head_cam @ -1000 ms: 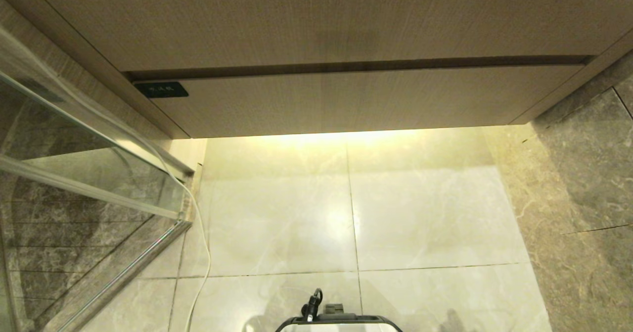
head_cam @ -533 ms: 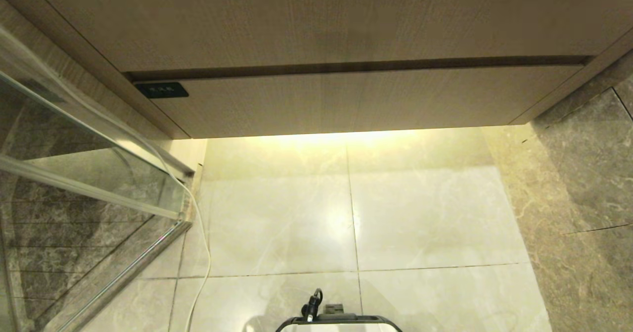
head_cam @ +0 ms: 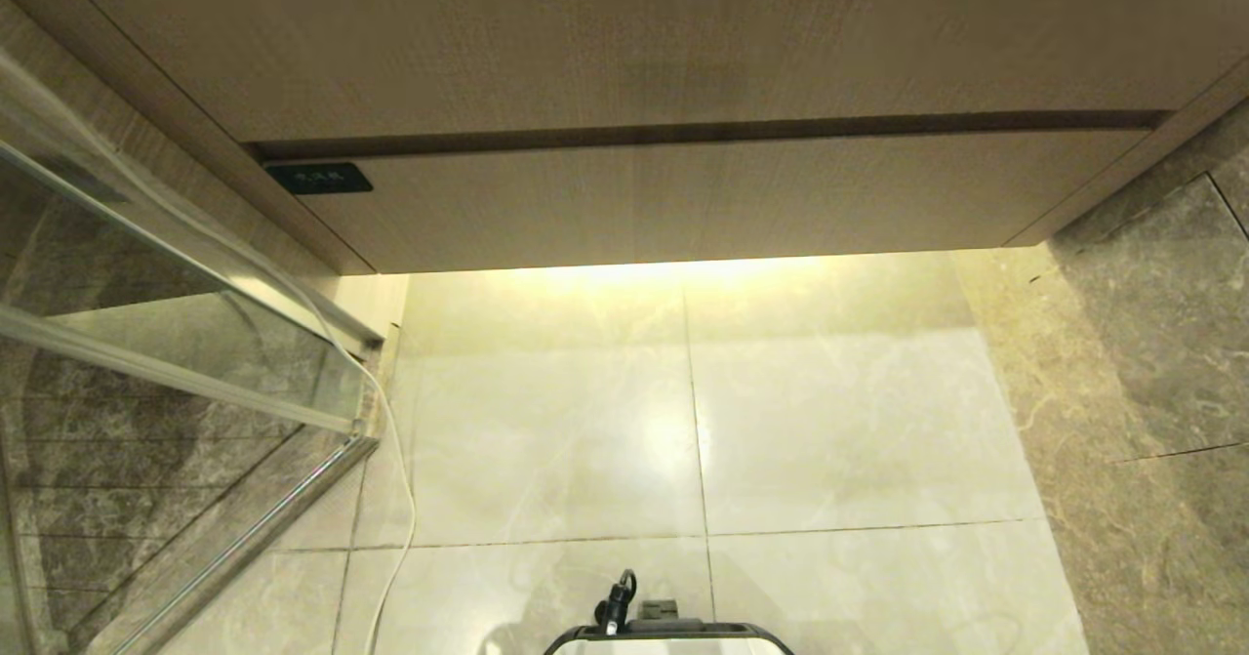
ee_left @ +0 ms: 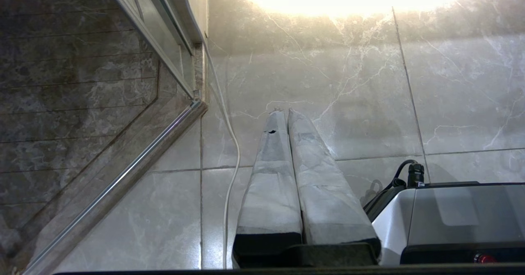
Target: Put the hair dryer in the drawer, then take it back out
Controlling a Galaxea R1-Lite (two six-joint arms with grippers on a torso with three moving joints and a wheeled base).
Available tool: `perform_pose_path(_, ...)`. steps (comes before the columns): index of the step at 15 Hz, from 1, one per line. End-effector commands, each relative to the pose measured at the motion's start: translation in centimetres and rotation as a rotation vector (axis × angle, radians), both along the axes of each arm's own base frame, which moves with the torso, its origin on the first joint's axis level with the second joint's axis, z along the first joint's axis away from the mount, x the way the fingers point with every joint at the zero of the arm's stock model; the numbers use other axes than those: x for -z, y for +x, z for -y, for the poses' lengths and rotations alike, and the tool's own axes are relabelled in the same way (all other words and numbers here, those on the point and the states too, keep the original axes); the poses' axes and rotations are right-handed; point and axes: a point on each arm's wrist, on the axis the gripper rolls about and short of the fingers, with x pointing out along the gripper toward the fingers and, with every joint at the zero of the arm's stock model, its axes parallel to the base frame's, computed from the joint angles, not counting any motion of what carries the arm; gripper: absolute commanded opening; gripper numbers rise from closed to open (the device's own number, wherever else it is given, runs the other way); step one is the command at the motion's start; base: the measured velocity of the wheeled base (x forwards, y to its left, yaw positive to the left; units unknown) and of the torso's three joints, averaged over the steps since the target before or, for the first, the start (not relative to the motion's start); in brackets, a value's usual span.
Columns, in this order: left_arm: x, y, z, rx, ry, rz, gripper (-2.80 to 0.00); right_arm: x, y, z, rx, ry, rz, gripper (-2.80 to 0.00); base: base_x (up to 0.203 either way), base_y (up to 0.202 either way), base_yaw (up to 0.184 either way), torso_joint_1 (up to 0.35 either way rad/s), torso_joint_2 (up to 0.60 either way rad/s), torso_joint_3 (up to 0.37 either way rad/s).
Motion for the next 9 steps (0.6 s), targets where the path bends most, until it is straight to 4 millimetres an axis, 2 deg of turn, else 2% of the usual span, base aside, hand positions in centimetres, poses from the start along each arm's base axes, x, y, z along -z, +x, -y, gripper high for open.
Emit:
perform_pose_path(1,0.04,0.01,0.0,0.001,0.0,-0.001,-2.8,0.77,-0.09,0.2,-0.086,0.047,-0.011,-2.8,0.0,0.0,0.0,0.0,0.0,0.0)
perform_pose_path(9,0.0,0.0,0.0,0.001,0.0,0.001,-2.8,1.09,-0.12,0.25,-0.098,0.088,-0.046,-2.8,0.0,0.0,0.0,0.0,0.0,0.0)
